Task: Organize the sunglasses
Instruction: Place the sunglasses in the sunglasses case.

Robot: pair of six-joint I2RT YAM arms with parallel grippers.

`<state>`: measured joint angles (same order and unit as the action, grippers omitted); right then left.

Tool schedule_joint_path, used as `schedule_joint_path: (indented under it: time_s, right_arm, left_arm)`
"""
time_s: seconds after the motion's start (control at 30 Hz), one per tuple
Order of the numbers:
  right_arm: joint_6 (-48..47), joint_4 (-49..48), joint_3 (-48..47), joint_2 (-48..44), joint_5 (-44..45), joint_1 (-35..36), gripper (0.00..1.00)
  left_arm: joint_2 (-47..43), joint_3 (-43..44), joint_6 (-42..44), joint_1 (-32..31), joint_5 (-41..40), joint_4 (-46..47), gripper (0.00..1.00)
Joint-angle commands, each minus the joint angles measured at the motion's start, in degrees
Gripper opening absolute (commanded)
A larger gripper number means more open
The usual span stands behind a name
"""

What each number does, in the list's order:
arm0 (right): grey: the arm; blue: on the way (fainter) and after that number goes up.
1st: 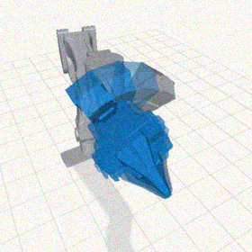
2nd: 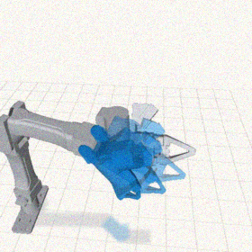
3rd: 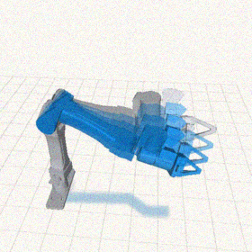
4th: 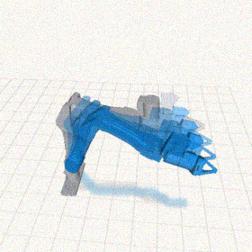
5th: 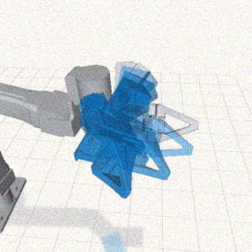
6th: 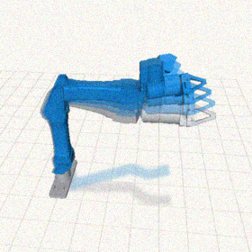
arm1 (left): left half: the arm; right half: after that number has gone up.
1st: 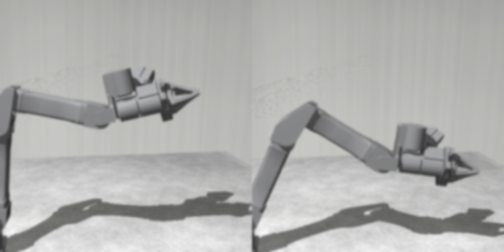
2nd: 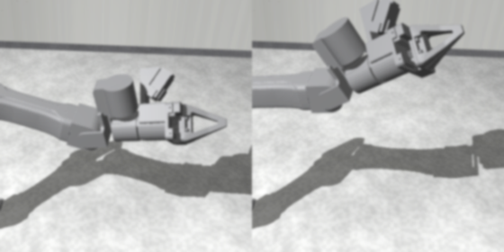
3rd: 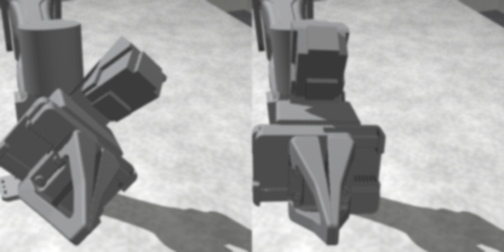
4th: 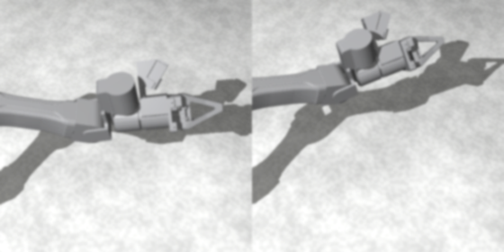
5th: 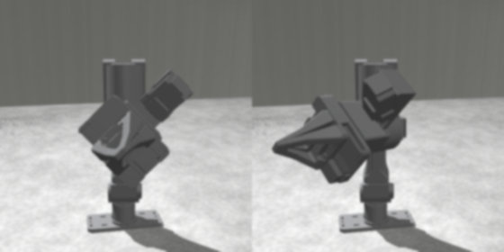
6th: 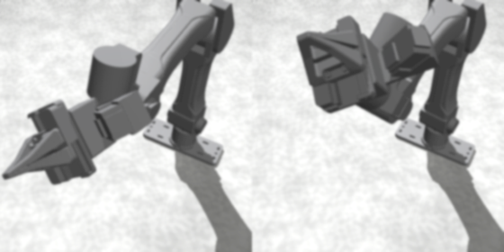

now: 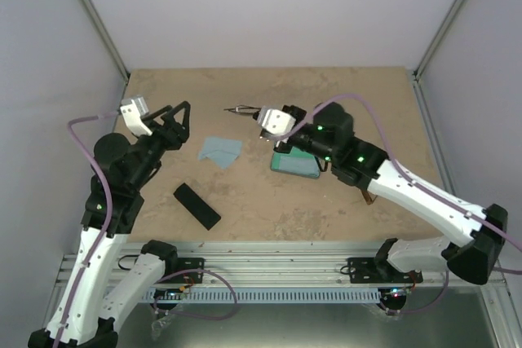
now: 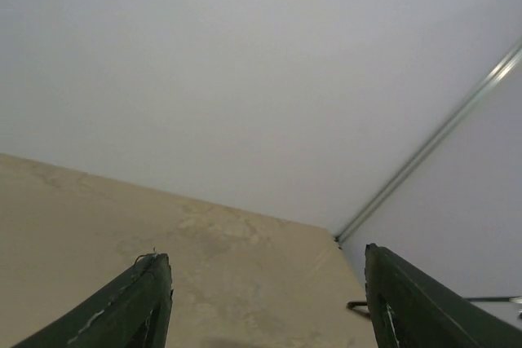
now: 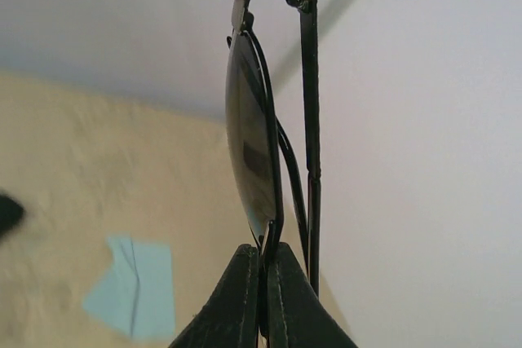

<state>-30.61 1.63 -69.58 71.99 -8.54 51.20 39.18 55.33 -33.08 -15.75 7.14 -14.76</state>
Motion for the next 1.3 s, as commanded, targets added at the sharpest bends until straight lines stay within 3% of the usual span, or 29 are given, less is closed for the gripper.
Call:
schedule_joint_path:
  time_s: [0.0,0.2,0.47,1.27]
  right_arm:
    - [-8.2,12.2,-0.1,4.2,23.0,1.9,0.00]
    - [-5.6,17.5,2.5,9.5,32.6,2.1,0.00]
    - [-1.8,26.1,3.0,17.0,33.4,2.0,0.00]
    - [2.8,34.4,3.3,26.1,30.6,-0.8,0.00]
  left_arm:
    - [-2.6,-0.5,0.8,-0.1,-6.5,-3.9,0.67]
    - [-4.6,-2.5,0.8,-0.1,-7.0,-5.7,0.67]
    - [-5.9,-5.8,0.0,-0.1,-6.5,-6.1,0.67]
    - [-5.1,-10.5,-0.2,-0.1,-5.7,-5.0,0.67]
